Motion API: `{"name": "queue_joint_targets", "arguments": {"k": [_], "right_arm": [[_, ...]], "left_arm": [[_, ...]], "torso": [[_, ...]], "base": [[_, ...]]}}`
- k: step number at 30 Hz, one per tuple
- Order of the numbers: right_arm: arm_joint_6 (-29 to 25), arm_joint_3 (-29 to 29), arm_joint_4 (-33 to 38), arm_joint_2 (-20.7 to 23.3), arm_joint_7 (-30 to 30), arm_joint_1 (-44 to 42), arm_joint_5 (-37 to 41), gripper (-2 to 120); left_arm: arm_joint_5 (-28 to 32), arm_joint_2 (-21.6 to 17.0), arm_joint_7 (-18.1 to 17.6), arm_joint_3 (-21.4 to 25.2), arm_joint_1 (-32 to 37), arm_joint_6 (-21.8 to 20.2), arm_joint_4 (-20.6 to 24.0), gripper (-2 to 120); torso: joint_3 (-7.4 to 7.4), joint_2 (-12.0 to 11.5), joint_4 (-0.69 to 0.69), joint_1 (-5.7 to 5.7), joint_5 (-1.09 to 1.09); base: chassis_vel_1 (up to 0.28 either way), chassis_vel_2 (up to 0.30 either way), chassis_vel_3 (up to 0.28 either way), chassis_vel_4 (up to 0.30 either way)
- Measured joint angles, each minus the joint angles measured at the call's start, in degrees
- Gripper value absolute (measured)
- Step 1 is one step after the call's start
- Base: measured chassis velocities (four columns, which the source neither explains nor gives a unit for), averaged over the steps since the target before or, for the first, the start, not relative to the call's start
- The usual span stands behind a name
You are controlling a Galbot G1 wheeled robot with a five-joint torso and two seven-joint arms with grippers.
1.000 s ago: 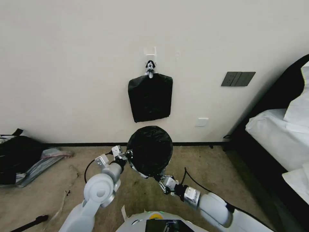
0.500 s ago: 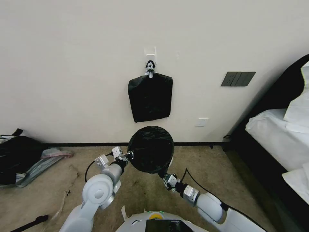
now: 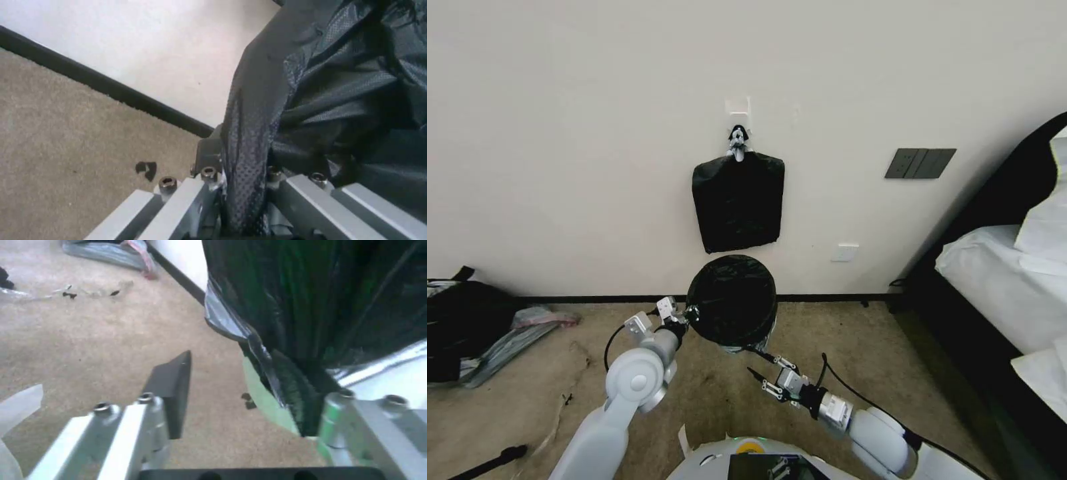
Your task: Place a trash bag onto the trash bin.
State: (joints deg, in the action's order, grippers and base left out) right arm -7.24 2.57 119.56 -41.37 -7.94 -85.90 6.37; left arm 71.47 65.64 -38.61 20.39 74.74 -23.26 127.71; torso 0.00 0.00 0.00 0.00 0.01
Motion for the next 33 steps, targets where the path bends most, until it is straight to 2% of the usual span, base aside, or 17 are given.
{"name": "queue_joint_targets", "arguments": {"k": [2, 4, 6, 8, 11, 13, 14, 16, 17, 19, 20, 21, 23, 25, 27, 30, 33], "right_arm": [[-0.79, 1.7, 1.47, 0.46, 0.27, -2.1, 0.1, 64], [-0.88, 2.63, 2.61, 0.72, 0.75, -3.13, 0.56, 68], [0.05, 4.8, 6.41, 1.45, 2.86, -5.68, 3.61, 77], [0.88, 5.41, 7.91, 1.69, 3.88, -6.36, 4.98, 80], [4.74, 6.09, 14.25, 2.42, 10.92, -7.08, 7.12, 65], [5.73, 5.93, 15.61, 2.66, 12.17, -6.94, 7.86, 61], [7.79, 5.48, 18.02, 2.91, 14.01, -6.46, 10.18, 56], [15.54, 4.31, 22.66, 2.39, 19.18, -3.51, 19.2, 47], [15.54, 4.31, 22.66, 2.39, 19.18, -3.51, 19.2, 47], [29.31, 2.39, 24.08, 0.4, 27.16, 4.62, 36.15, 36], [32.56, 1.98, 24.25, -0.19, 29.44, 7.7, 41.23, 32], [32.56, 1.98, 24.25, -0.19, 29.44, 7.7, 41.23, 32], [38.5, 0.58, 24.28, -0.75, 33.15, 13.65, 50.31, 22], [40.7, -0.48, 23.95, -0.93, 34.46, 16.3, 52.55, 18], [45.67, -3.91, 20.71, -2.03, 37.23, 22.34, 54.98, 7], [48.07, -7.59, 17.86, -3.64, 40.62, 27.26, 57.84, 0], [48.62, -12.65, 15.79, -5.6, 42.96, 32.71, 59.26, 0]], "left_arm": [[-0.69, -0.13, -0.2, 0.0, -0.43, 0.62, -0.82, 1], [-2.0, -0.14, -0.15, -0.12, -0.46, 1.19, -1.24, 1], [-6.82, -0.04, 0.42, -0.92, -0.26, 2.83, -2.47, 1], [-8.06, 0.02, 0.56, -1.27, -0.16, 3.23, -2.79, 1], [-13.02, 0.44, 1.16, -3.43, 0.34, 4.57, -4.01, 1], [-14.3, 0.54, 1.5, -3.96, 0.48, 4.83, -4.24, 1], [-16.62, 0.67, 2.15, -4.91, 0.7, 5.31, -4.68, 1], [-20.28, 0.99, 3.16, -6.4, 0.94, 6.1, -5.32, 1], [-20.28, 0.99, 3.16, -6.4, 0.94, 6.1, -5.32, 1], [-24.0, 1.52, 4.18, -8.59, 1.02, 6.82, -5.77, 1], [-25.42, 1.71, 4.41, -9.62, 1.06, 7.0, -5.78, 1], [-25.42, 1.71, 4.41, -9.62, 1.06, 7.0, -5.78, 1], [-28.4, 2.14, 4.57, -11.73, 1.36, 7.27, -5.75, 1], [-29.48, 2.31, 4.57, -12.49, 1.46, 7.29, -5.63, 1], [-31.38, 2.7, 4.05, -13.91, 1.58, 7.36, -5.34, 1], [-33.2, 3.09, 3.3, -14.95, 1.53, 7.36, -5.5, 1], [-35.88, 3.56, 2.83, -16.08, 1.1, 7.36, -6.52, 1]], "torso": [[0.0, 0.0, -0.01, 0.0, -0.01], [0.0, 0.0, -0.01, 0.0, -0.01], [0.0, 0.0, 0.0, 0.0, -0.02], [0.0, 0.0, 0.0, 0.0, -0.02], [0.0, 0.0, 0.0, 0.0, -0.01], [0.0, 0.0, 0.0, 0.0, 0.0], [0.0, 0.0, 0.0, 0.0, -0.02], [0.0, 0.0, -0.01, 0.0, -0.04], [0.0, 0.0, -0.01, 0.0, -0.04], [0.0, 0.0, 0.0, 0.0, 0.02], [0.0, 0.0, 0.01, 0.0, 0.02], [0.0, 0.0, 0.01, 0.0, 0.02], [0.0, 0.0, 0.02, 0.0, 0.0], [0.0, 0.0, 0.0, 0.0, -0.03], [0.0, 0.0, 0.0, 0.0, 0.0], [0.0, 0.0, 0.0, 0.01, 0.0], [0.0, 0.0, 0.0, 0.0, -0.02]], "base": [[0.0, 0.0, 0.0, 0.0], [0.0, 0.0, 0.0, 0.0], [0.0, 0.0, 0.0, 0.0], [0.0, 0.0, 0.0, 0.0], [0.0, 0.0, 0.0, 0.0], [0.0, 0.0, 0.0, 0.0], [0.0, 0.0, 0.0, 0.0], [0.0, 0.0, 0.0, 0.0], [0.0, 0.0, 0.0, 0.0], [0.0, 0.0, 0.0, 0.0], [0.0, 0.0, 0.0, 0.0], [0.0, 0.0, 0.0, 0.0], [0.0, 0.0, 0.0, 0.0], [0.0, 0.0, 0.0, 0.0], [0.0, 0.0, 0.0, 0.0], [0.0, 0.0, 0.0, 0.0], [0.0, 0.0, 0.0, 0.0]]}}
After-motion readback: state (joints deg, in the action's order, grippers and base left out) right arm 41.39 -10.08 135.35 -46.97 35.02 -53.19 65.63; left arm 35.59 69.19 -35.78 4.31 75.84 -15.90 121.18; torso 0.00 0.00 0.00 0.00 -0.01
